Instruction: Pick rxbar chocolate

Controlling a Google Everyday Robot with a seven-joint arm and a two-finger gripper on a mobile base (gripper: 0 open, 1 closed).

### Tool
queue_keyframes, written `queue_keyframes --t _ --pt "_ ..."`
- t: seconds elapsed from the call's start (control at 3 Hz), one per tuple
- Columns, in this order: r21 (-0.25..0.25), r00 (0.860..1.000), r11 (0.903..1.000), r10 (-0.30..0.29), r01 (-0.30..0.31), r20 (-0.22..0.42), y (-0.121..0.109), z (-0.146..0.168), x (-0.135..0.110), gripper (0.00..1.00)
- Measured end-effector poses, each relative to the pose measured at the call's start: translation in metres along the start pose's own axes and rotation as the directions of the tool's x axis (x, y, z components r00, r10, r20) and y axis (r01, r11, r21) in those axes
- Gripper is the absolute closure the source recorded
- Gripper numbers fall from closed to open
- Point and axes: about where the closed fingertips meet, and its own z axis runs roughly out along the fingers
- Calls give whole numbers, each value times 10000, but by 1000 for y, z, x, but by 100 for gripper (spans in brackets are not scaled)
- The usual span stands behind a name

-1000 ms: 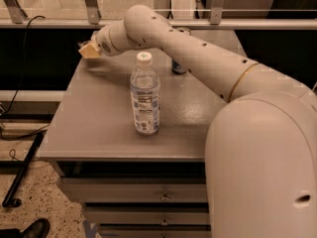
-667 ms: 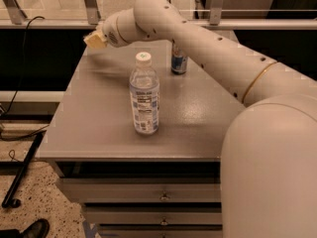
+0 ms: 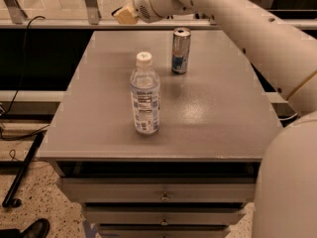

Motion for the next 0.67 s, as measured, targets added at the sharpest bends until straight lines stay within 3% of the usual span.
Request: queue_keyframes --t 0.33,0.67 --pt "198 9989 9988 -437 440 -151 -28 -46 0 100" --pt "-88 9969 9969 -781 781 -6 -38 -89 3 100"
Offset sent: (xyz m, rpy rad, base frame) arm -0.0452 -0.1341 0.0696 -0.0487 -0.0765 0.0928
